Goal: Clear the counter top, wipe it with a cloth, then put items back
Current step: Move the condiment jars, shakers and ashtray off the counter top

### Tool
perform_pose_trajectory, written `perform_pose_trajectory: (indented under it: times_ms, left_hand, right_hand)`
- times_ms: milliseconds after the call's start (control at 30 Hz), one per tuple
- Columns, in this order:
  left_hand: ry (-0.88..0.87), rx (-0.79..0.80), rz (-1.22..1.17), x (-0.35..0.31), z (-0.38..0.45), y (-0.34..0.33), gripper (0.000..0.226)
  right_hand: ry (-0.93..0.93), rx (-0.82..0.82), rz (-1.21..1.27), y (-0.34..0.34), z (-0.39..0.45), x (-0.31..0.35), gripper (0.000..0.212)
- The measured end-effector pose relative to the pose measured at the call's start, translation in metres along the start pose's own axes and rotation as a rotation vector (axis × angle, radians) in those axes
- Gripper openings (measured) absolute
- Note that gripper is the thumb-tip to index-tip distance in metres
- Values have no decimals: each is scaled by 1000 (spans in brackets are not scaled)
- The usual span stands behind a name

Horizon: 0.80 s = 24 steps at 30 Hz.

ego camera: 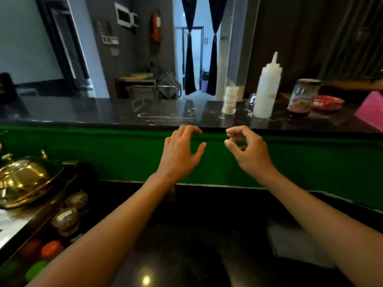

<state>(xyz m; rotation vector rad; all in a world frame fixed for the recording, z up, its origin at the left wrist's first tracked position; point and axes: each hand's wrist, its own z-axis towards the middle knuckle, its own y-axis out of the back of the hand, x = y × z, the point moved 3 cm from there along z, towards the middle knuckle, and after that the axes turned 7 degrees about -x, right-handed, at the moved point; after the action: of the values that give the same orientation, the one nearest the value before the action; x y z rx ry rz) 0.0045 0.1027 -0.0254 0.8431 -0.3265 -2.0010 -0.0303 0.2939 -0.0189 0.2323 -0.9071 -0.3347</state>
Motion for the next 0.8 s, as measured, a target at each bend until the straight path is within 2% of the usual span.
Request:
perform_pose_trajectory:
  times_ms: [200, 267, 367, 500, 633, 700, 800]
  left_hand:
    - [-76, 129, 246, 0, 85, -34, 37]
    - [-55, 232, 362, 16, 103, -46, 46]
    - [10, 330, 401, 35, 112, -60, 54]
    - [-73, 258, 442, 40, 108, -68, 52]
    - [-98, 254, 455, 44, 108, -69, 54]
    - [-103, 256, 475, 45, 109, -70, 57]
    - [-103, 255, 467, 42, 107, -68, 67]
  right_hand:
    - [36, -98, -88, 64, 35, -7, 19]
    - [43, -124, -125, 74, 44, -12, 19]
    - [53, -195, -162, 83, 60, -20, 27]
    - [-16, -250, -237, 84, 90, -43, 59]
    - [-139, -246, -275, 70, 130, -65, 89]
    - [-173, -239, -268, 61, 147, -75, 94]
    - [-195, -267, -239, 50, 164, -87, 89]
